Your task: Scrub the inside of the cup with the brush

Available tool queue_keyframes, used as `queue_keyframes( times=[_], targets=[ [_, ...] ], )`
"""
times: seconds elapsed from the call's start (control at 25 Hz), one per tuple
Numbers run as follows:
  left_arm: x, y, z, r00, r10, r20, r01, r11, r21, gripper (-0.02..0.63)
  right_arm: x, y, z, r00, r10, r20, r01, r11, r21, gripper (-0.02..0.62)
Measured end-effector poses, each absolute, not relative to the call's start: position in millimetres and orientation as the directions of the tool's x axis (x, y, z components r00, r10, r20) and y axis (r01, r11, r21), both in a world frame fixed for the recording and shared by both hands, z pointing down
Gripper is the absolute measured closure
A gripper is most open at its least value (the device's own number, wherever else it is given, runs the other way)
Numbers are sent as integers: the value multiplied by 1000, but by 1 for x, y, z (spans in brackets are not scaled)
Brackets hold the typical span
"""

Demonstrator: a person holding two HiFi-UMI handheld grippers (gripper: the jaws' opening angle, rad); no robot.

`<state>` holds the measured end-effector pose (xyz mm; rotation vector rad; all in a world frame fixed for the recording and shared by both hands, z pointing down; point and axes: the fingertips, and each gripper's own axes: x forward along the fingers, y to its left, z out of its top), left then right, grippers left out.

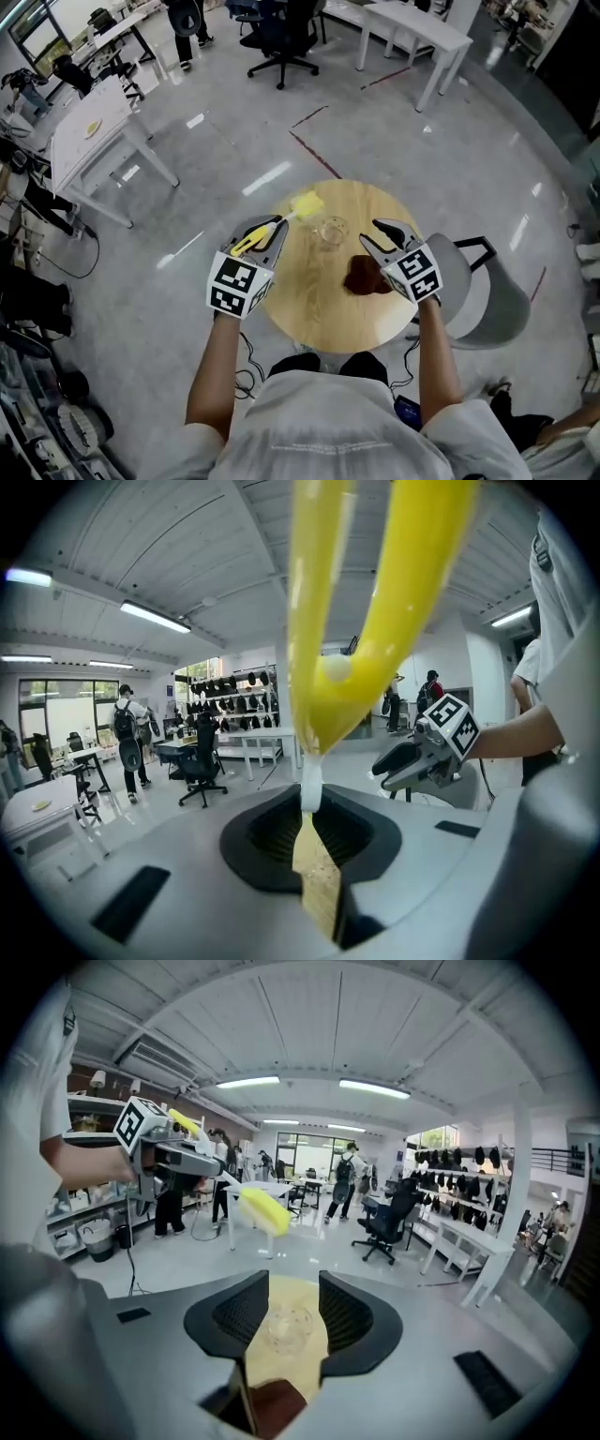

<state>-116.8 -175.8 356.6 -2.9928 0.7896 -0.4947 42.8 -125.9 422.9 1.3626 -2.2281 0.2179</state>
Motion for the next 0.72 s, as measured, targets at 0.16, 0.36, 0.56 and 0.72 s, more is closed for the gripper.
queue_keyframes(
  times=[0.16, 0.36, 0.56, 0.72],
  targets=[
    [-112, -179, 372, 818, -476, 323, -489, -871, -47, 558, 37, -122, 463, -428, -688, 586, -816, 572, 76, 300],
    [-98, -181, 390, 799, -482, 358, -508, -861, -27, 558, 40, -129, 513, -520, -616, 591, -792, 607, -65, 244],
    [-79, -182, 413, 758, -505, 412, -550, -835, -12, 558, 48, -140, 569, -567, -508, 649, -722, 686, -94, 219],
    [-68, -180, 430, 723, -517, 459, -583, -813, 2, 558, 51, -158, 609, -594, -446, 669, -668, 737, -101, 209]
  ],
)
